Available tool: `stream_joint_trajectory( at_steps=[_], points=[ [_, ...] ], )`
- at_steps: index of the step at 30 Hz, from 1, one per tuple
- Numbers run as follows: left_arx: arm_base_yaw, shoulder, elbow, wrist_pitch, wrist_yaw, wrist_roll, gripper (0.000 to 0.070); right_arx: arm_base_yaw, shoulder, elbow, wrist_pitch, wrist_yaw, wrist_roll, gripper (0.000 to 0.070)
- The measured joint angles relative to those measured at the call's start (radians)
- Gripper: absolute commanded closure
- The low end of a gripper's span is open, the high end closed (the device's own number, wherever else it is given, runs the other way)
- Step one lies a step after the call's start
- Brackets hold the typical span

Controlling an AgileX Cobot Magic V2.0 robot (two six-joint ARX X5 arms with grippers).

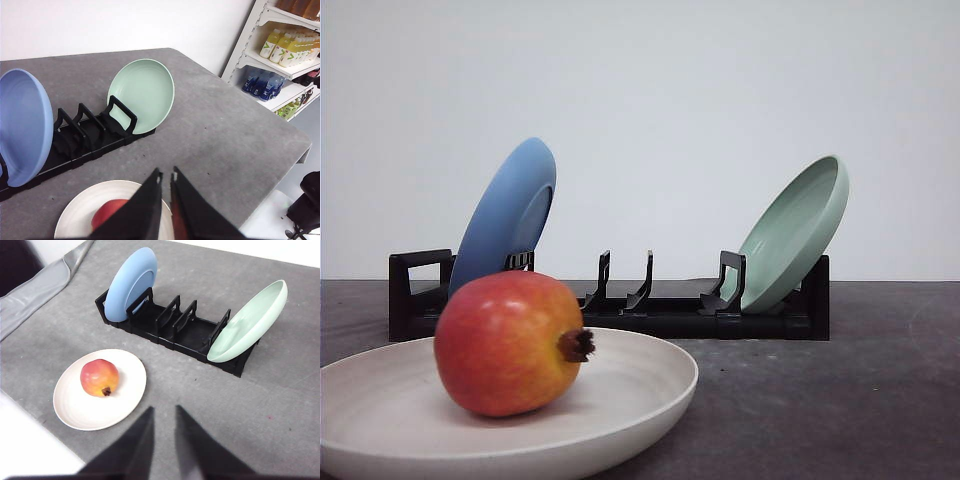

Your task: Place pomegranate in white plate

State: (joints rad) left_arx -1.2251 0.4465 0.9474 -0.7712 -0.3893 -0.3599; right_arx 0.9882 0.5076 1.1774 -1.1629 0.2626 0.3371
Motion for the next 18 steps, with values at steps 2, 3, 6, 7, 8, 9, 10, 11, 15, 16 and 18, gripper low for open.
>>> stream_joint_trajectory(
  at_steps=[2,3,6,7,8,9,10,11,15,16,18],
  points=[
    [0.0,0.0,0.0,0.0,0.0,0.0,0.07,0.0,0.0,0.0,0.0,0.0,0.0,0.0655],
    [0.0,0.0,0.0,0.0,0.0,0.0,0.07,0.0,0.0,0.0,0.0,0.0,0.0,0.0655],
    [0.0,0.0,0.0,0.0,0.0,0.0,0.07,0.0,0.0,0.0,0.0,0.0,0.0,0.0655],
    [0.0,0.0,0.0,0.0,0.0,0.0,0.07,0.0,0.0,0.0,0.0,0.0,0.0,0.0655],
    [0.0,0.0,0.0,0.0,0.0,0.0,0.07,0.0,0.0,0.0,0.0,0.0,0.0,0.0655],
    [0.0,0.0,0.0,0.0,0.0,0.0,0.07,0.0,0.0,0.0,0.0,0.0,0.0,0.0655],
    [0.0,0.0,0.0,0.0,0.0,0.0,0.07,0.0,0.0,0.0,0.0,0.0,0.0,0.0655],
    [0.0,0.0,0.0,0.0,0.0,0.0,0.07,0.0,0.0,0.0,0.0,0.0,0.0,0.0655],
    [-0.001,-0.007,-0.009,0.02,0.0,0.0,0.07,0.0,0.0,0.0,0.0,0.0,0.0,0.0655],
    [-0.001,-0.019,-0.023,0.041,0.001,0.0,0.07,0.0,0.0,0.0,0.0,0.0,0.0,0.0655],
    [0.015,-0.042,-0.045,0.048,0.003,0.0,0.07,0.0,0.0,0.0,0.0,0.0,0.0,0.0655]
  ],
)
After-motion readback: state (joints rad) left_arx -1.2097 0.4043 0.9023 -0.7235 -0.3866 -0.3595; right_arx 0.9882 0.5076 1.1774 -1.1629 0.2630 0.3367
